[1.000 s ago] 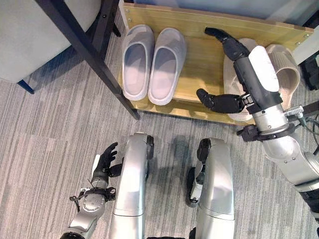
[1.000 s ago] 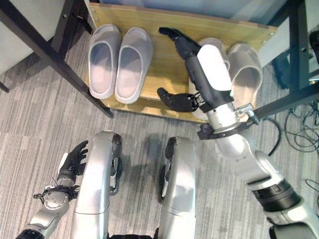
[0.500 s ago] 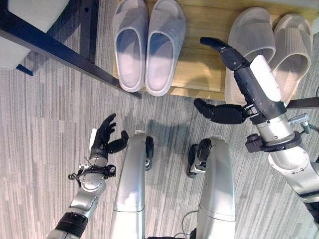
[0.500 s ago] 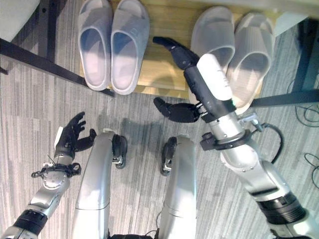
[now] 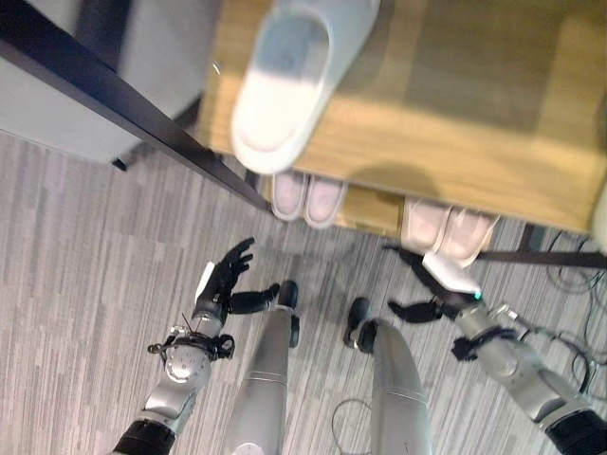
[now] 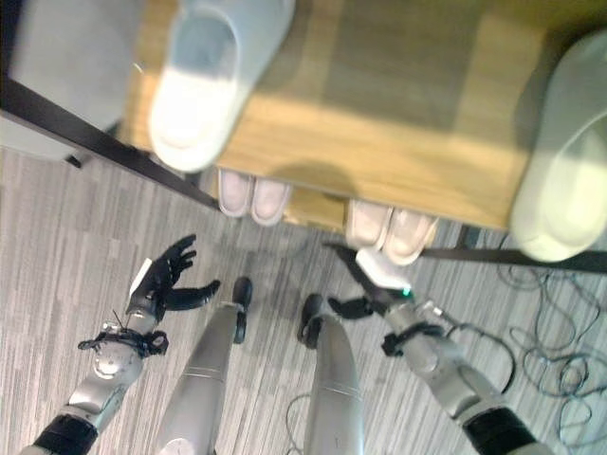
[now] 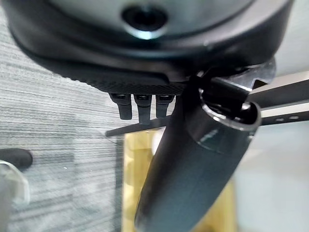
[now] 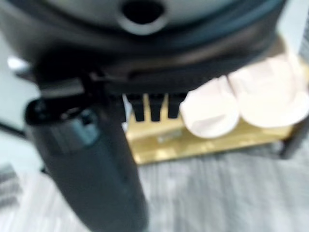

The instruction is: Arrange the slippers neatly on the shoe rack.

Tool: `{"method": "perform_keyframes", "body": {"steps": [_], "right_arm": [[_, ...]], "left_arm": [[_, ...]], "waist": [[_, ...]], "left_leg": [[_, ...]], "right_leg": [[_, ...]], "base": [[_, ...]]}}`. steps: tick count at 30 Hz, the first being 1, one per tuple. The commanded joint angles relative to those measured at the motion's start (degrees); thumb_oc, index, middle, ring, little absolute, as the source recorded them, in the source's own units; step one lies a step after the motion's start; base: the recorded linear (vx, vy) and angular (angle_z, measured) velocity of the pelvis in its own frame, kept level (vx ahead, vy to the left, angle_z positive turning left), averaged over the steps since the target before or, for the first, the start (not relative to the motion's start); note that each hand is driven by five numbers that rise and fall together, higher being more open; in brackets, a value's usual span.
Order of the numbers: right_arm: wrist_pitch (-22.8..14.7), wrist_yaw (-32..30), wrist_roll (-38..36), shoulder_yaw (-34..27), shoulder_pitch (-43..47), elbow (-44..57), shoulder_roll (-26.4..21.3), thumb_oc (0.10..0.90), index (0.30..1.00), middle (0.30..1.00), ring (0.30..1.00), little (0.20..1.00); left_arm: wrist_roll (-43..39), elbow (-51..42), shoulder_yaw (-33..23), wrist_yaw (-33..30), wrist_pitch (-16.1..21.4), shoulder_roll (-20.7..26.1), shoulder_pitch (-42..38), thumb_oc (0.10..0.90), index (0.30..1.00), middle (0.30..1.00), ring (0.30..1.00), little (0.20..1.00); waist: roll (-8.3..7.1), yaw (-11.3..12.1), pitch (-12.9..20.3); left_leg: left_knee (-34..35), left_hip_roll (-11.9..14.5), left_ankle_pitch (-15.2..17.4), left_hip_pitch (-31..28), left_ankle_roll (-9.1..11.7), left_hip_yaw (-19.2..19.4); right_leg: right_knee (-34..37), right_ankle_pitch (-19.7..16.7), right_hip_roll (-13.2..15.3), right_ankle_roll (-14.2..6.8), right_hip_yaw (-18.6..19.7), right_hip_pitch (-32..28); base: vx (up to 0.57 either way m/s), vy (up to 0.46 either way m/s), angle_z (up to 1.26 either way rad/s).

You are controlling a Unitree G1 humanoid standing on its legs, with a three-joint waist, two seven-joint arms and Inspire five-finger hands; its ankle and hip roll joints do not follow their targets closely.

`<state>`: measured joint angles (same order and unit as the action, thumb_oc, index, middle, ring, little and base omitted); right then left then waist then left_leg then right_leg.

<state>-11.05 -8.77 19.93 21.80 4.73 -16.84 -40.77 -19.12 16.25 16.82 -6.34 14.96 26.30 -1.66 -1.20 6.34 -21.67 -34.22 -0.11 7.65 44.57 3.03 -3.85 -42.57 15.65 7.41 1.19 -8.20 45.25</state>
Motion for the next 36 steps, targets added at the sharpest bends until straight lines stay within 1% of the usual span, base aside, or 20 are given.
{"method": "perform_keyframes", "body": {"steps": [1,2,3,4,7,8,9,10,11,12,13,15,16,18,19,22,23,29,32,36], "right_arm": [[-1.25,-1.81,-1.62,0.63,-2.42,-4.24,3.35,0.800,0.900,0.900,0.900,0.900],[-1.06,-1.98,-3.16,0.49,-2.85,-7.06,5.10,0.800,0.900,0.900,0.900,0.900],[-1.11,-2.03,-3.15,0.52,-2.82,-7.15,5.15,0.800,0.900,0.900,0.900,0.900],[-0.19,-2.65,-3.96,0.80,-2.78,-13.29,8.12,0.800,0.900,0.900,0.900,0.900],[0.53,-3.53,-6.09,-0.18,-3.02,-20.09,11.52,0.800,0.900,0.900,0.900,0.900],[0.49,-3.56,-6.09,-0.15,-2.99,-20.16,11.56,0.800,0.900,0.900,0.900,0.900],[0.75,-3.71,-6.47,-0.29,-2.94,-22.01,12.41,0.800,0.900,0.900,0.900,0.900],[1.07,-3.68,-7.12,-0.75,-3.03,-25.00,13.53,0.800,0.900,0.900,0.900,0.900],[1.05,-3.69,-7.12,-0.79,-3.00,-25.03,13.52,0.800,0.900,0.900,0.900,0.900],[1.32,-3.86,-7.19,-1.35,-3.27,-27.47,14.34,0.800,0.900,0.900,0.900,0.900],[1.33,-3.76,-7.35,-1.50,-3.53,-28.26,14.65,0.800,0.900,0.900,0.900,0.900],[1.24,-3.63,-7.51,-1.72,-3.77,-29.02,15.13,0.800,0.900,0.900,0.900,0.900],[1.25,-3.43,-7.51,-2.35,-4.46,-29.92,15.69,0.800,0.900,0.900,0.900,0.900],[1.22,-3.35,-7.60,-2.61,-4.93,-30.56,16.14,0.800,0.900,0.900,0.900,0.900],[1.26,-3.22,-8.10,-3.17,-5.53,-31.28,16.82,0.800,0.900,0.900,0.900,0.900],[1.29,-2.90,-8.46,-3.49,-6.16,-31.87,17.26,0.800,0.900,0.900,0.900,0.900],[1.38,-2.98,-8.94,-4.12,-6.64,-32.58,17.59,0.800,0.900,0.900,0.900,0.900],[1.55,-3.72,-9.86,-4.73,-7.23,-34.15,18.36,0.800,0.900,0.900,0.900,0.900],[1.72,-3.71,-10.06,-4.55,-7.93,-34.45,18.62,0.800,0.900,0.900,0.900,0.900],[1.84,-3.66,-10.18,-4.54,-8.76,-34.37,18.87,0.800,0.900,0.900,0.900,0.900]], "left_arm": [[1.15,0.75,1.66,2.42,3.21,0.52,1.26,0.800,0.900,0.900,0.900,0.900],[1.56,1.23,2.04,2.78,2.91,0.42,1.65,0.800,0.900,0.900,0.900,0.900],[1.56,1.23,2.06,2.78,2.91,0.45,1.66,0.800,0.900,0.900,0.900,0.900],[1.91,2.23,2.53,3.70,2.40,0.26,2.57,0.800,0.900,0.900,0.900,0.900],[2.85,3.45,2.48,3.79,1.64,-0.31,3.71,0.800,0.900,0.900,0.900,0.900],[2.85,3.44,2.46,3.79,1.64,-0.29,3.72,0.800,0.900,0.900,0.900,0.900],[3.01,3.89,2.45,3.86,1.41,-0.61,3.94,0.800,0.900,0.900,0.900,0.900],[3.68,4.62,2.56,4.07,1.00,-1.12,4.00,0.800,0.900,0.900,0.900,0.900],[3.68,4.62,2.59,4.06,1.00,-1.13,3.95,0.800,0.900,0.900,0.900,0.900],[4.14,4.32,2.45,4.24,0.75,-1.17,4.53,0.800,0.900,0.900,0.900,0.900],[4.50,4.13,2.45,4.40,0.65,-1.07,4.91,0.800,0.900,0.900,0.900,0.900],[4.98,3.78,2.34,4.40,0.60,-0.92,5.36,0.800,0.900,0.900,0.900,0.900],[5.26,2.89,1.83,4.63,0.45,-0.58,6.21,0.800,0.900,0.900,0.900,0.900],[5.20,2.11,1.62,4.81,0.37,-0.40,6.79,0.800,0.900,0.900,0.900,0.900],[4.76,0.39,1.15,5.44,0.34,0.06,7.67,0.800,0.900,0.900,0.900,0.900],[3.93,-1.89,0.92,6.36,0.21,0.82,8.64,0.800,0.900,0.900,0.900,0.900],[2.78,-4.40,0.89,7.08,0.34,1.25,9.17,0.800,0.900,0.900,0.900,0.900],[0.45,-8.49,1.35,8.18,0.66,1.27,9.14,0.800,0.900,0.900,0.900,0.900],[-1.50,-13.06,1.52,8.46,1.25,1.20,8.56,0.800,0.900,0.900,0.900,0.900],[-2.23,-15.18,1.24,8.06,1.50,0.58,7.89,0.800,0.900,0.900,0.900,0.900]], "waist": [[0.26,0.79,6.44],[0.53,1.19,6.93],[0.63,1.21,6.74],[0.86,1.54,8.09],[1.20,1.57,9.83],[1.23,1.57,9.64],[1.19,1.75,10.20],[1.43,1.68,11.60],[1.57,1.71,11.58],[1.77,1.64,13.29],[1.75,1.65,14.05],[1.76,1.64,14.55],[1.84,1.56,15.90],[1.90,1.52,16.23],[2.03,1.52,17.06],[2.13,1.62,17.48],[2.31,1.54,17.77],[3.11,1.41,17.81],[3.69,0.82,17.70],[4.00,0.39,17.86]], "left_leg": [[19.12,0.77,-11.28,-6.54,2.66,-2.04],[22.37,0.93,-13.94,-8.84,2.72,-1.96],[22.78,1.03,-14.16,-9.27,2.73,-2.03],[27.90,1.39,-15.87,-14.19,3.14,-1.93],[33.62,1.59,-17.69,-20.50,3.61,-1.56],[33.79,1.64,-17.75,-20.82,3.63,-1.57],[35.52,1.69,-18.35,-22.59,3.96,-1.42],[37.96,1.85,-18.99,-25.60,4.29,-1.11],[38.04,1.94,-19.20,-25.54,4.25,-1.17],[39.19,2.09,-19.55,-27.55,4.68,-0.90],[39.22,2.04,-19.35,-28.32,4.78,-0.69],[39.22,1.96,-19.21,-29.34,4.95,-0.58],[39.22,1.71,-19.37,-30.40,5.27,-0.38],[39.22,1.70,-19.37,-31.23,5.41,-0.18],[39.22,1.65,-19.56,-32.12,5.69,0.23],[39.22,1.68,-19.62,-33.16,5.92,0.61],[39.22,1.61,-19.60,-33.82,5.98,0.92],[39.22,1.81,-19.05,-34.89,5.54,1.54],[39.22,1.91,-18.68,-35.40,5.26,2.54],[39.22,1.94,-18.34,-35.98,5.11,3.05]], "right_leg": [[11.56,-0.25,-0.34,-3.34,-5.45,-12.17],[14.27,-2.76,-1.09,-3.44,-6.70,-14.22],[14.72,-3.01,-1.23,-3.44,-6.78,-14.68],[20.01,-4.29,-2.42,-3.96,-7.74,-19.83],[27.07,-6.32,-4.35,-4.72,-8.41,-26.73],[27.33,-6.44,-4.43,-4.71,-8.42,-27.08],[29.86,-7.22,-4.77,-5.06,-8.73,-29.38],[33.45,-8.21,-5.29,-5.46,-8.77,-32.75],[33.76,-8.59,-5.42,-5.47,-8.83,-32.81],[37.06,-9.30,-5.91,-5.87,-8.93,-35.84],[38.46,-9.79,-6.09,-5.95,-8.91,-37.17],[40.23,-10.32,-6.37,-6.08,-8.97,-38.93],[42.19,-10.68,-6.67,-6.13,-8.82,-41.25],[43.60,-11.00,-6.84,-6.24,-8.90,-42.92],[45.11,-11.19,-7.06,-6.27,-8.76,-44.87],[46.56,-11.40,-7.24,-6.29,-8.49,-46.83],[47.46,-11.54,-7.38,-6.40,-8.14,-47.92],[47.57,-11.33,-7.26,-7.08,-7.44,-47.97],[47.57,-11.66,-6.96,-7.49,-6.85,-47.93],[47.57,-11.61,-6.96,-7.57,-6.66,-48.12]], "base": [[0.01,-0.081,-0.05],[0.01,-0.080,-0.03],[0.03,-0.081,-0.01],[0.10,-0.096,0.01],[0.10,-0.083,0.07],[0.07,-0.074,0.08],[0.09,-0.080,-0.01],[0.08,-0.074,-0.05],[0.14,-0.075,-0.04],[0.10,-0.063,-0.01],[0.15,-0.091,-0.01],[0.09,-0.053,-0.01],[0.10,-0.055,0.03],[0.09,-0.050,0.02],[0.08,-0.037,-0.04],[0.07,-0.033,-0.06],[0.00,0.000,0.00],[0.00,-0.006,-0.03],[0.01,-0.004,-0.11],[0.02,-0.001,-0.05]]}}
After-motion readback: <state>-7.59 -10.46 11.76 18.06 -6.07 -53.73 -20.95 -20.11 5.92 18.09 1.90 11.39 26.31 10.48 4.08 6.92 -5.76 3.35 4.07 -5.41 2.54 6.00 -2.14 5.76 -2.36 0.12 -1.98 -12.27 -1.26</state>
